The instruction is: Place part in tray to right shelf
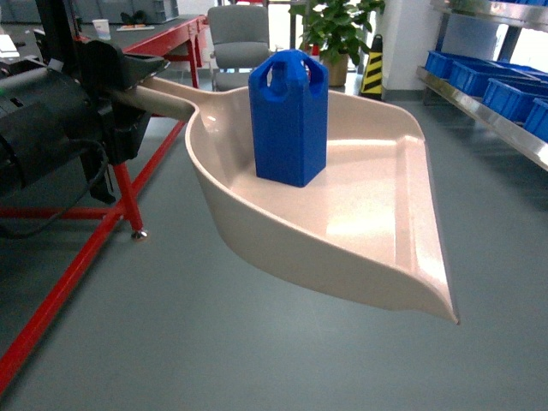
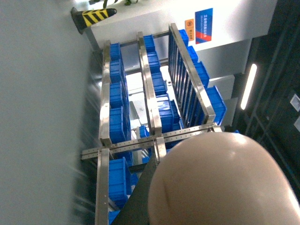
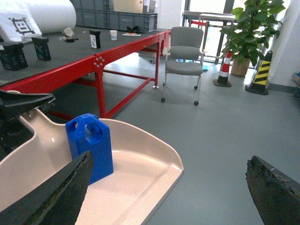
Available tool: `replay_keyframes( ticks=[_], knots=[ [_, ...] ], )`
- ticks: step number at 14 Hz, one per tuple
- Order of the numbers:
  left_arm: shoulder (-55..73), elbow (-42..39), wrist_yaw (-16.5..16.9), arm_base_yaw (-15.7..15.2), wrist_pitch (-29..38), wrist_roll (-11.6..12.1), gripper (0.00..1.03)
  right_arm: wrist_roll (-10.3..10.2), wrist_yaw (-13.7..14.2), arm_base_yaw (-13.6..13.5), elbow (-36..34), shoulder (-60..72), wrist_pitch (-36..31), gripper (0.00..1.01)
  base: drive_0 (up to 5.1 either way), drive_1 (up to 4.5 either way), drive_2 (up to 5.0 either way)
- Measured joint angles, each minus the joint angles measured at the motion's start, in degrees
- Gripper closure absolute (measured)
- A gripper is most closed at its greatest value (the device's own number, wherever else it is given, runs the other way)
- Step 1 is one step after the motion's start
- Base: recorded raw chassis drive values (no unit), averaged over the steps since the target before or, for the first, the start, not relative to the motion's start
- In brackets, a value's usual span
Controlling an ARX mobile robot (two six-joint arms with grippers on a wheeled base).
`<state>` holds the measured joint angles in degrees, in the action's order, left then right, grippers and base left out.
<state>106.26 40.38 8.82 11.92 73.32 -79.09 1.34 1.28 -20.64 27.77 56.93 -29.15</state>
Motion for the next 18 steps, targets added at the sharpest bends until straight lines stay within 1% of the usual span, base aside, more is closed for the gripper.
replay_keyframes(
  ticks=[18],
  knots=[
    [0.0,0.0,0.0,0.0,0.2,0.0,0.89,0.0,0.0,0.0,0.0,0.0,-0.2,0.03,-0.1,4.08,-4.2]
  ],
)
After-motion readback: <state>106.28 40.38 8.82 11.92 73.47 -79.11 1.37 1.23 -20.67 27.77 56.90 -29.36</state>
